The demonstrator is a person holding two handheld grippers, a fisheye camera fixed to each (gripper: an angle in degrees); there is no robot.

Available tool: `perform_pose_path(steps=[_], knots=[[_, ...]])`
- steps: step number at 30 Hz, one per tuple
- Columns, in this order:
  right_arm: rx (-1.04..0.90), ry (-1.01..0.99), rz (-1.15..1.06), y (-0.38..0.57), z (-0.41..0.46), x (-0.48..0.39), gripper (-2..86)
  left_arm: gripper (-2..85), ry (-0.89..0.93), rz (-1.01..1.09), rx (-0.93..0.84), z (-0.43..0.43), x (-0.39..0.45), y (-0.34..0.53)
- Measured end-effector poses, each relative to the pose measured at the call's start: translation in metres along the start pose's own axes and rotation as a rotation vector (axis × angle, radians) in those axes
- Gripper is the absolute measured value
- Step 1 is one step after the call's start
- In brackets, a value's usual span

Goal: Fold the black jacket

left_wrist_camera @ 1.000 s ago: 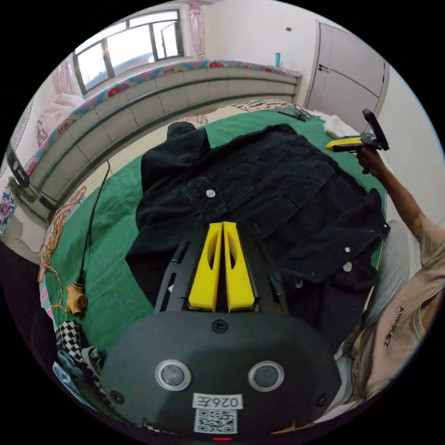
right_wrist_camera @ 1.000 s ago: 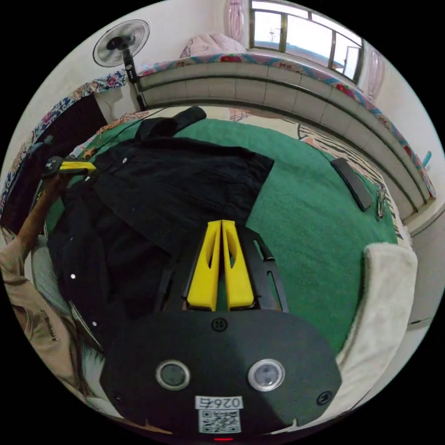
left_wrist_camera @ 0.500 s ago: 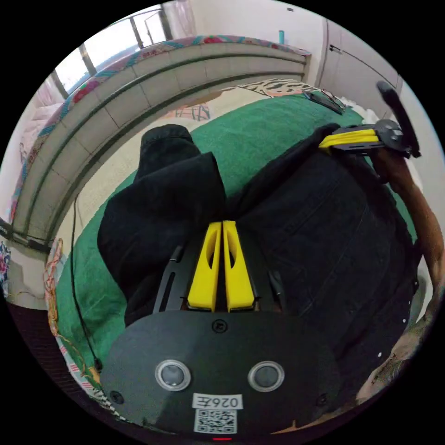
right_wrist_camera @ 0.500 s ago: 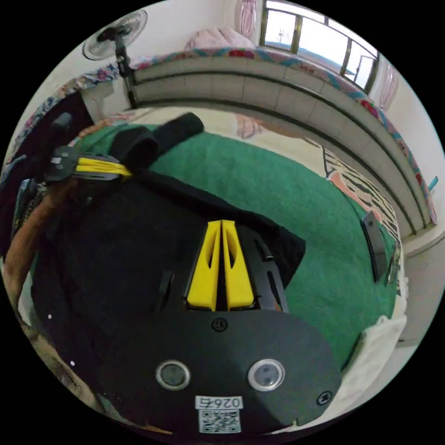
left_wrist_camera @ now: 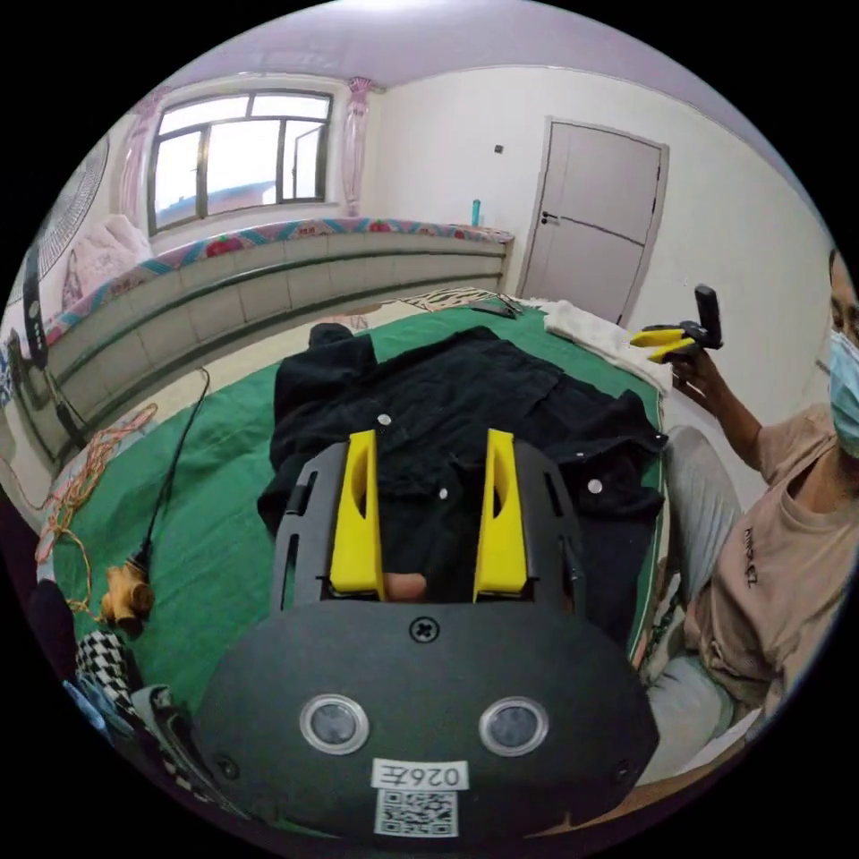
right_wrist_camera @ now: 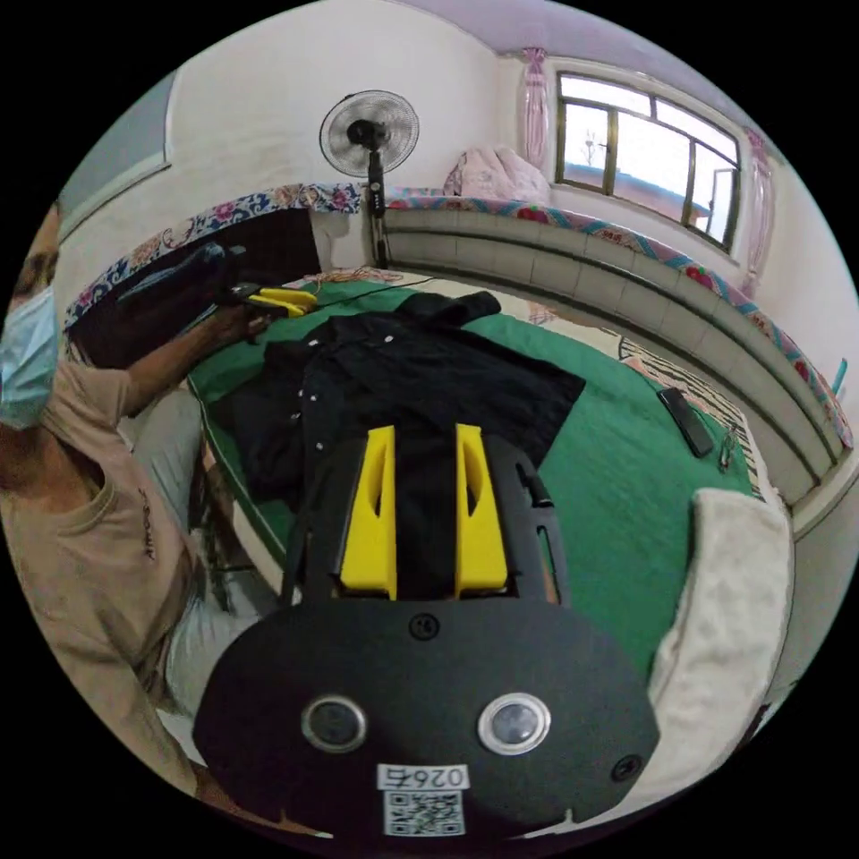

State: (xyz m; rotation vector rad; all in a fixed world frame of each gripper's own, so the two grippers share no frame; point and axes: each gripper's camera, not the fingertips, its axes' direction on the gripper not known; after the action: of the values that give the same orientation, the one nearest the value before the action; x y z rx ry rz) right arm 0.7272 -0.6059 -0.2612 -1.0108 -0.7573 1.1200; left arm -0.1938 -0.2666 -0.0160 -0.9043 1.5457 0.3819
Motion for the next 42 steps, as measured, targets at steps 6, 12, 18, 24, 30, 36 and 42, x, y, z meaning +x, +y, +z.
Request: perform_pose_path(steps=[6, 12, 18, 24, 30, 36, 42], knots=[[-0.201, -0.027, -0.174, 0.044, 0.004, -0.08, 13.3, 19.4, 0.015, 0.007, -0.201, 0.038, 0.002, 0.007], [-0.561, -0.003, -0.166, 0.047, 0.088, -0.104, 5.2, 4.6, -0.084, -0.022, -0.436, 0.079, 0.004, 0.02], [-0.484, 0.017, -0.084, 0.041, 0.066, -0.106, -1.0, 1.6, 0.113, -0.036, -0.374, 0.041, -0.006, 0.023], [-0.127, 0.177, 0.073, -0.002, 0.024, -0.072, -1.3, 1.1, 0.164, -0.146, -0.216, 0.019, -0.037, 0.027], [-0.354, 0.231, 0.416, -0.036, 0.139, 0.011, 0.9, 1.4, 0.144, -0.393, -0.342, 0.06, -0.077, 0.046], [-0.475, 0.345, 0.469, -0.001, 0.181, 0.009, 1.7, 2.6, 0.206, -0.394, -0.395, 0.071, -0.092, 0.052], [-0.385, 0.187, 0.309, -0.016, 0.198, -0.021, -0.8, 3.9, 0.238, -0.401, -0.375, 0.07, -0.093, 0.06]])
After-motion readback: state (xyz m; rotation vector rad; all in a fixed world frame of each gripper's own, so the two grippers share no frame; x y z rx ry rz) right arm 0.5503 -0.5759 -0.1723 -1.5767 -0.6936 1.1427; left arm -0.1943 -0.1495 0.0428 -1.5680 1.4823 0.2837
